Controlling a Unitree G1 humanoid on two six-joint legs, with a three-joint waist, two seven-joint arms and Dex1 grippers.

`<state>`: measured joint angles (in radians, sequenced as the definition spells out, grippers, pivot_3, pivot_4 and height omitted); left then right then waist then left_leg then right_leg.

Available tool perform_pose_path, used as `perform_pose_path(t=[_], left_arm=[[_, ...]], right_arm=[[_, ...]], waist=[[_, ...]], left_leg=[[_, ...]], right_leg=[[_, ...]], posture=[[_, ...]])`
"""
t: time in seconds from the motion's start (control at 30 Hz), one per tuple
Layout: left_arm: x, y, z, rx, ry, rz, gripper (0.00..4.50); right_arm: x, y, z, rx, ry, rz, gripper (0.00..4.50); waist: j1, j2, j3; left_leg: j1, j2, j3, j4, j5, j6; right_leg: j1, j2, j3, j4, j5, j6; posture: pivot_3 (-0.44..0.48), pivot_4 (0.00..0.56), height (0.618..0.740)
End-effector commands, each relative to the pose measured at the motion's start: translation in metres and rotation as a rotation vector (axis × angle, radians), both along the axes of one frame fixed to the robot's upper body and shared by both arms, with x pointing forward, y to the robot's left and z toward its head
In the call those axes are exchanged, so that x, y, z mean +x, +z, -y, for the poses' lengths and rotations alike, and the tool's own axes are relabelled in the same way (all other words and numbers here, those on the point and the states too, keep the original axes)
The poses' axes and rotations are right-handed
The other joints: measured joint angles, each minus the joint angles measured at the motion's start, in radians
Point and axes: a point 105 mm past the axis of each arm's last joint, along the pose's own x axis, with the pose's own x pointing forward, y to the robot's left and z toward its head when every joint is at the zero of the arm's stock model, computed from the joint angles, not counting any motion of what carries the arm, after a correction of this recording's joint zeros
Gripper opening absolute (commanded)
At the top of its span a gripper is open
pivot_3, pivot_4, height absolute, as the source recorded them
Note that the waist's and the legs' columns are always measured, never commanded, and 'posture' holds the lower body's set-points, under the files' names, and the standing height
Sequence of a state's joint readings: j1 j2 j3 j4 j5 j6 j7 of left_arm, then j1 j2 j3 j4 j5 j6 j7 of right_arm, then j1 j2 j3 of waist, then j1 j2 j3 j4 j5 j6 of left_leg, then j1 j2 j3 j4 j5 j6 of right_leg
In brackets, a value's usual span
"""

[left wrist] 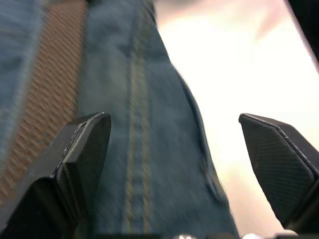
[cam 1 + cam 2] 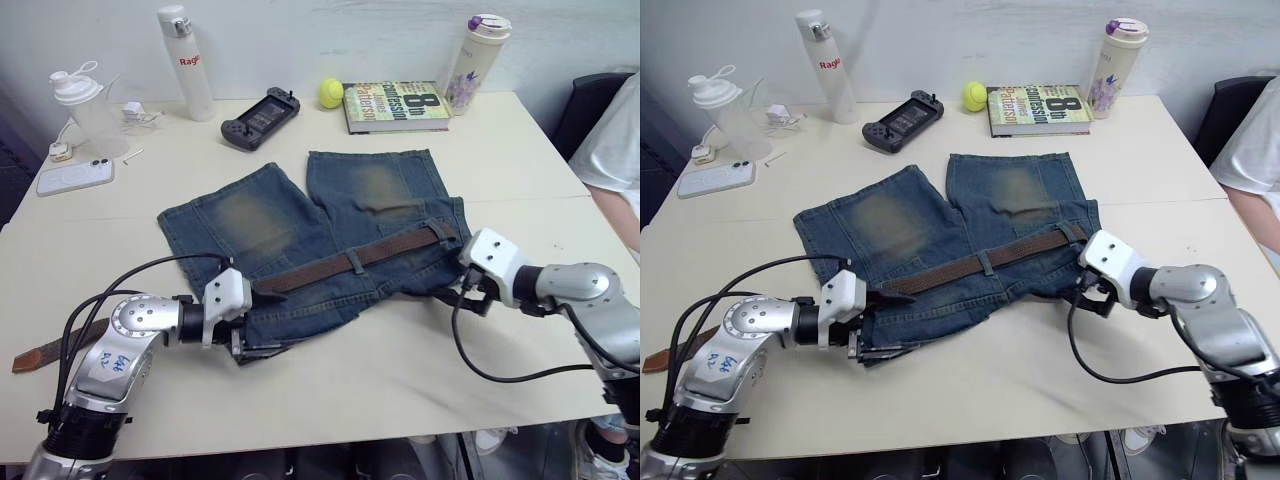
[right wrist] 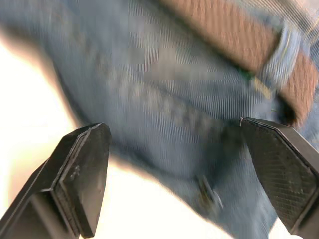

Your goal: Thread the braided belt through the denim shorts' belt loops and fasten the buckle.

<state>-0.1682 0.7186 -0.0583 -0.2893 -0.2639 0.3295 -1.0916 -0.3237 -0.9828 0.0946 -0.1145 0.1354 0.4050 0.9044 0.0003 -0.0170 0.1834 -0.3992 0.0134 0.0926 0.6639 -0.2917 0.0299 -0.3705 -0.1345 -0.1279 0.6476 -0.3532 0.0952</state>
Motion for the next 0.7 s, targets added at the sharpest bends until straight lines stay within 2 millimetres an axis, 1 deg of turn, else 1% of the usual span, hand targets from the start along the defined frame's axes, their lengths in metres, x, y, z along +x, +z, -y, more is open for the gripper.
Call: perform_pose_path(t=[0.03, 0.1, 0.2, 0.23, 0.27, 0.33, 0.37, 0.43, 0.47, 0.5, 0.57, 0.6, 0.63, 0.7], left_arm=[[0.006, -0.008, -0.008, 0.134, -0.011, 0.104, 4.50], [0.011, -0.012, -0.014, 0.207, -0.018, 0.153, 4.50], [0.020, -0.014, -0.018, 0.261, -0.019, 0.212, 3.67], [0.020, -0.014, -0.018, 0.268, -0.025, 0.220, 3.19], [0.021, -0.015, -0.020, 0.282, -0.031, 0.229, 2.76], [0.023, -0.016, -0.023, 0.302, -0.031, 0.241, 1.88], [0.024, -0.017, -0.024, 0.308, -0.029, 0.244, 1.48], [0.026, -0.018, -0.028, 0.332, -0.028, 0.257, 0.57], [0.032, -0.019, -0.034, 0.358, -0.020, 0.273, 0.37], [0.036, -0.020, -0.039, 0.375, -0.015, 0.284, 0.36], [0.056, -0.020, -0.056, 0.440, 0.021, 0.338, 0.36], [0.062, -0.020, -0.062, 0.460, 0.031, 0.356, 0.36], [0.076, -0.016, -0.072, 0.492, 0.060, 0.393, 0.36], [0.101, -0.007, -0.084, 0.535, 0.109, 0.469, 0.36]], right_arm=[[0.006, -0.006, 0.010, -0.130, 0.017, 0.033, 4.46], [0.012, -0.012, 0.013, -0.175, 0.013, 0.051, 4.46], [0.020, -0.020, 0.014, -0.202, -0.006, 0.065, 4.50], [0.022, -0.023, 0.015, -0.212, -0.012, 0.066, 4.50], [0.024, -0.026, 0.014, -0.219, -0.009, 0.071, 4.24], [0.025, -0.030, 0.012, -0.212, -0.008, 0.068, 3.70], [0.026, -0.031, 0.011, -0.203, -0.010, 0.062, 3.28], [0.025, -0.037, 0.009, -0.194, -0.009, 0.036, 2.25], [0.025, -0.038, 0.004, -0.171, -0.006, 0.026, 1.79], [0.025, -0.039, 0.000, -0.154, -0.004, 0.020, 1.31], [0.027, -0.036, -0.020, -0.081, 0.012, 0.011, 0.27], [0.027, -0.035, -0.026, -0.060, 0.016, 0.007, 0.01], [0.025, -0.037, -0.037, -0.032, 0.030, -0.014, 0.00], [0.024, -0.039, -0.056, -0.004, 0.050, -0.031, 0.00]], waist=[[0.000, 0.000, 0.000], [-0.001, 0.000, 0.000], [-0.002, 0.000, 0.000], [-0.003, 0.000, 0.000], [-0.003, 0.000, 0.000], [-0.004, -0.001, 0.000], [-0.004, -0.001, -0.001], [-0.004, -0.001, -0.001], [-0.004, -0.001, -0.001], [-0.004, -0.001, -0.001], [-0.004, -0.001, -0.002], [-0.005, -0.002, -0.003], [-0.007, -0.001, -0.003], [-0.006, -0.002, -0.004]], left_leg=[[0.000, 0.000, 0.000, 0.000, 0.000, 0.000], [0.001, 0.001, 0.000, 0.000, 0.000, 0.000], [0.004, 0.001, 0.000, 0.000, 0.000, 0.000], [0.008, 0.001, 0.000, -0.002, -0.001, -0.001], [0.012, 0.002, 0.000, -0.002, -0.002, -0.001], [0.013, 0.003, 0.000, -0.002, -0.002, -0.002], [0.013, 0.003, 0.000, -0.002, -0.002, -0.002], [0.013, 0.003, 0.000, -0.002, -0.002, -0.002], [0.013, 0.003, 0.000, -0.002, -0.002, -0.002], [0.013, 0.003, 0.000, -0.002, -0.002, -0.002], [0.014, 0.003, 0.000, -0.002, -0.002, -0.002], [0.015, 0.003, 0.000, -0.002, -0.002, -0.002], [0.016, 0.004, 0.000, -0.002, -0.002, -0.002], [0.016, 0.004, 0.000, -0.002, -0.002, -0.003]], right_leg=[[0.000, 0.000, 0.000, 0.000, 0.000, 0.000], [0.001, 0.000, -0.001, -0.001, 0.001, 0.000], [0.006, 0.000, -0.001, -0.002, 0.001, -0.001], [0.010, -0.001, -0.001, -0.004, 0.001, -0.001], [0.013, -0.002, -0.001, -0.005, 0.001, -0.001], [0.014, -0.003, -0.001, -0.005, 0.001, -0.001], [0.014, -0.003, -0.001, -0.005, 0.001, -0.001], [0.014, -0.003, -0.001, -0.005, 0.001, -0.001], [0.014, -0.004, -0.001, -0.004, 0.001, -0.001], [0.014, -0.004, -0.001, -0.004, 0.001, -0.001], [0.014, -0.004, -0.002, -0.004, 0.001, -0.001], [0.015, -0.004, -0.002, -0.003, 0.001, -0.002], [0.015, -0.004, -0.002, -0.003, 0.002, -0.003], [0.015, -0.004, -0.003, -0.002, 0.003, -0.004]], posture=[[0.000, 0.150, 0.740], [0.000, 0.150, 0.740], [0.000, 0.150, 0.740], [0.000, 0.150, 0.740], [0.000, 0.150, 0.740], [0.000, 0.150, 0.740], [0.000, 0.150, 0.740], [0.000, 0.150, 0.740], [0.000, 0.150, 0.740], [0.000, 0.150, 0.740], [0.000, 0.150, 0.740], [0.000, 0.150, 0.740], [0.000, 0.150, 0.740], [0.000, 0.150, 0.740]])
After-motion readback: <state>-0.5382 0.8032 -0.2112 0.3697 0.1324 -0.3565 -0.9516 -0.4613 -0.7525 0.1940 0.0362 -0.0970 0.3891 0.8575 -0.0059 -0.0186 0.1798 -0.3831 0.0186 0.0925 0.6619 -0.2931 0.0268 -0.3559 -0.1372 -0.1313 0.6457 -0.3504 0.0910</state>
